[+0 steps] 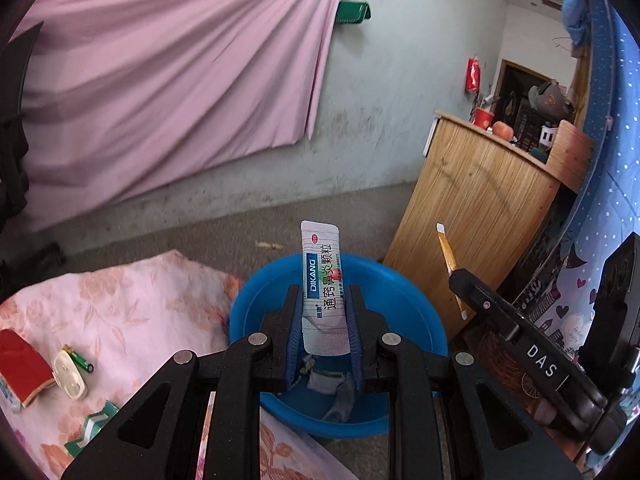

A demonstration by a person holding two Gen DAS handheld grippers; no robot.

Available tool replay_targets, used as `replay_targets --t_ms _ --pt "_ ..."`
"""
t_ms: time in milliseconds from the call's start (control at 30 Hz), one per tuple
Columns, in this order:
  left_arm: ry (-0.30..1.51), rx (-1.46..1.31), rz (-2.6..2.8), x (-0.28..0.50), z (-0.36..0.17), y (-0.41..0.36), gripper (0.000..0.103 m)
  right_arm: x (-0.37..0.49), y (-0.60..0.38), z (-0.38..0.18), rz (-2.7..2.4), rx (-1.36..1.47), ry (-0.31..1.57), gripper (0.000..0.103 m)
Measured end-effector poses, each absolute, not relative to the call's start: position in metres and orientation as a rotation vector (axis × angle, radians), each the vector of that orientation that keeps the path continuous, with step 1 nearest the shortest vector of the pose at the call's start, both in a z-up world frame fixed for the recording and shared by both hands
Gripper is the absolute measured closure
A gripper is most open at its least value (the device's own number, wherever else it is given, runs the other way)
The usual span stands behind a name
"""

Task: Collect trash
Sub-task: 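Open both grippers over the basin to drop the tubes, then move both tools back over the bed toward the green packet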

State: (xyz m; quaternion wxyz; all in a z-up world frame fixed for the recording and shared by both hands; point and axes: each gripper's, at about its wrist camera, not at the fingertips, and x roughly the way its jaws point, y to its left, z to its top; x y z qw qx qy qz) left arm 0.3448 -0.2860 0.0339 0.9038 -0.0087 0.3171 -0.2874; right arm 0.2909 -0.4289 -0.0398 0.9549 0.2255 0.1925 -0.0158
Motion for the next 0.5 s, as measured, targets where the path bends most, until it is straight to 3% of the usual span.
replay_targets --t_ms 67,133,500 --pt "0.676 -0.008 -0.588 0.348 0.034 -0.288 0.083 0.296 -0.429 -0.043 -0.03 0.464 0.412 0.064" --pt "0.689 -0.006 -0.57 0.348 0.031 -0.286 0.065 0.299 -0.429 -0.046 -0.03 0.468 0.427 0.064" --pt "0.66 -0.031 -0.532 0.34 0.035 -0.262 0.064 0.299 -0.43 -0.04 -0.024 0.445 0.425 0.063"
